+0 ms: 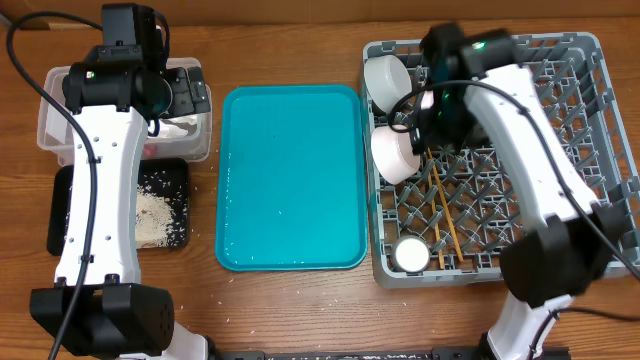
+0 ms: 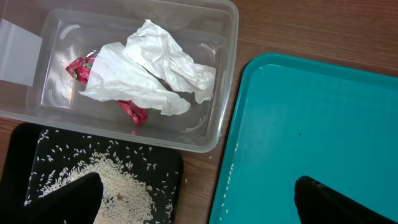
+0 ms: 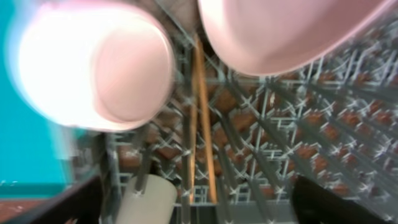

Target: Sort waste into correct bins and load items into the dishwasher

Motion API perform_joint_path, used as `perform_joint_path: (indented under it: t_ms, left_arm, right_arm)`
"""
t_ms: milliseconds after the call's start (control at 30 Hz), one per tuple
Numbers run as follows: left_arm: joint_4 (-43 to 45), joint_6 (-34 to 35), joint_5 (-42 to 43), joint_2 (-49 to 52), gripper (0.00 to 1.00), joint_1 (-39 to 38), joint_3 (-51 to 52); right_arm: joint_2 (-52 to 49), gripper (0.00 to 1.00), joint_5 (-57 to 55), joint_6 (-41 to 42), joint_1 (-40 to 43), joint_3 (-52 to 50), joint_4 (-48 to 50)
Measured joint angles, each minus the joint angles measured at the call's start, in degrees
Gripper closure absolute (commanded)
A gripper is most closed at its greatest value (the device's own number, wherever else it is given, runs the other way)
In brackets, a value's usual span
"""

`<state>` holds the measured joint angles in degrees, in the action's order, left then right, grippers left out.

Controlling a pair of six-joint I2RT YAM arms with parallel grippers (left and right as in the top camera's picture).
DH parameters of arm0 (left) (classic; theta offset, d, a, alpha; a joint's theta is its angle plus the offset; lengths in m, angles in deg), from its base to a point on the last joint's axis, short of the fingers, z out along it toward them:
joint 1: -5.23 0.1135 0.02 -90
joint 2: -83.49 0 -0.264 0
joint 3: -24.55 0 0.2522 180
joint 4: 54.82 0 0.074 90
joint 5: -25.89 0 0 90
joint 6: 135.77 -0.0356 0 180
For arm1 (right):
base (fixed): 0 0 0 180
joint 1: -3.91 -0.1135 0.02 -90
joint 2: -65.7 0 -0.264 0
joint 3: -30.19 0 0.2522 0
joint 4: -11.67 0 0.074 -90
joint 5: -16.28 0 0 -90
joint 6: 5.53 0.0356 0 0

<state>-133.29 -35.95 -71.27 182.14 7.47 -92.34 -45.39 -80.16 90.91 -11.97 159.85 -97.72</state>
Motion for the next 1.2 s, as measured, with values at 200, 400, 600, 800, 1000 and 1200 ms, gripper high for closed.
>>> perform_joint_path:
  t_ms: [200,400,600,800,1000,1200]
  left_arm:
    - [0.0,0.0,0.0,0.0,0.00,0.0,0.0]
    - [0.0,0.0,0.0,0.0,0.00,0.0,0.0]
    - [0.0,0.0,0.0,0.0,0.00,0.0,0.0]
    - [0.0,0.0,0.0,0.0,0.00,0.0,0.0]
    - [0.0,0.0,0.0,0.0,0.00,0.0,0.0]
    - [0.0,0.0,-0.1,0.0,0.00,0.0,-0.1]
  right_arm:
    - [10.7,0.00,5.7,5.0,-1.5,13.0,-1.1]
    - [20.3,0.00,9.0,6.4,-1.5,14.7,-1.6]
    - [24.0,0.00,4.4,7.7,0.3,14.3,-1.5]
    - [32.2,0.00,-1.4,7.6,3.0,9.7,2.4]
    - [47.5,0.00,4.3,0.9,12.5,-14.3,29.6]
    - [66.4,0.00,13.8,-2.2,20.1,-51.6,58.8]
